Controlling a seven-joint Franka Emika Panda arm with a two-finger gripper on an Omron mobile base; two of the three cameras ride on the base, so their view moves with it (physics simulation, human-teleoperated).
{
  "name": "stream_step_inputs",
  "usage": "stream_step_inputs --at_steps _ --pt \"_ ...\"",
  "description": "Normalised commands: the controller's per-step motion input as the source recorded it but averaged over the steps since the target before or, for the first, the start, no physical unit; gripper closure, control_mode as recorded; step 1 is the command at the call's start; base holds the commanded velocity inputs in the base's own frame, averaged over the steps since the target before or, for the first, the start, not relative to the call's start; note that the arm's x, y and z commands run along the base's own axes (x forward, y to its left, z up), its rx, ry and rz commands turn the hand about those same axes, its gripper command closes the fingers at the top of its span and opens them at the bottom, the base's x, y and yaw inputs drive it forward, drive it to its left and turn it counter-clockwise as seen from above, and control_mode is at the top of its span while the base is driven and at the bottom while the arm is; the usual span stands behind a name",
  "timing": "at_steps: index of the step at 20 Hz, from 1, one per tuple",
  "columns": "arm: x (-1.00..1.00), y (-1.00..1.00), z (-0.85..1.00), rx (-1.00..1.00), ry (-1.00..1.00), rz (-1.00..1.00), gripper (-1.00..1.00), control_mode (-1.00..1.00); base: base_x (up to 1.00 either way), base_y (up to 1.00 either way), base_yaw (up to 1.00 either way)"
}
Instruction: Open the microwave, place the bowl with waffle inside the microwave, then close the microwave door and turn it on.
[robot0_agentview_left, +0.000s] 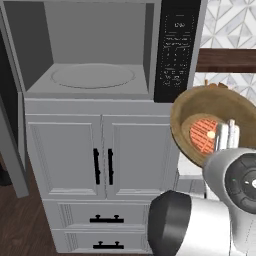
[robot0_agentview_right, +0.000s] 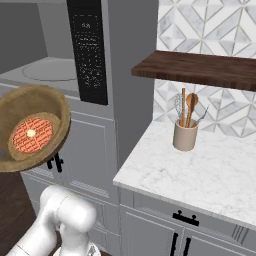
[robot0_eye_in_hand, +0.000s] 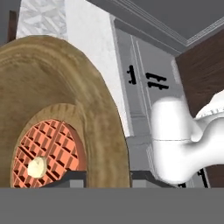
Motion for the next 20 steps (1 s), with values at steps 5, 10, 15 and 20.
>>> stream_step_inputs --at_steps 5,10,15,20 --pt "0.17 0.07 -0.07 -0.02 -0.04 0.42 1.0 -1.0 0.0 0.0 0.0" --pt "0.66 0.16 0.02 -0.03 0.15 0.38 1.0 -1.0 0.0 0.0 0.0" --pt "0.75 0.67 0.23 -0.08 0.17 0.11 1.0 -1.0 0.0 0.0 0.0" --pt "0.85 0.47 0.24 -0.06 0.0 0.09 1.0 -1.0 0.0 0.0 0.0"
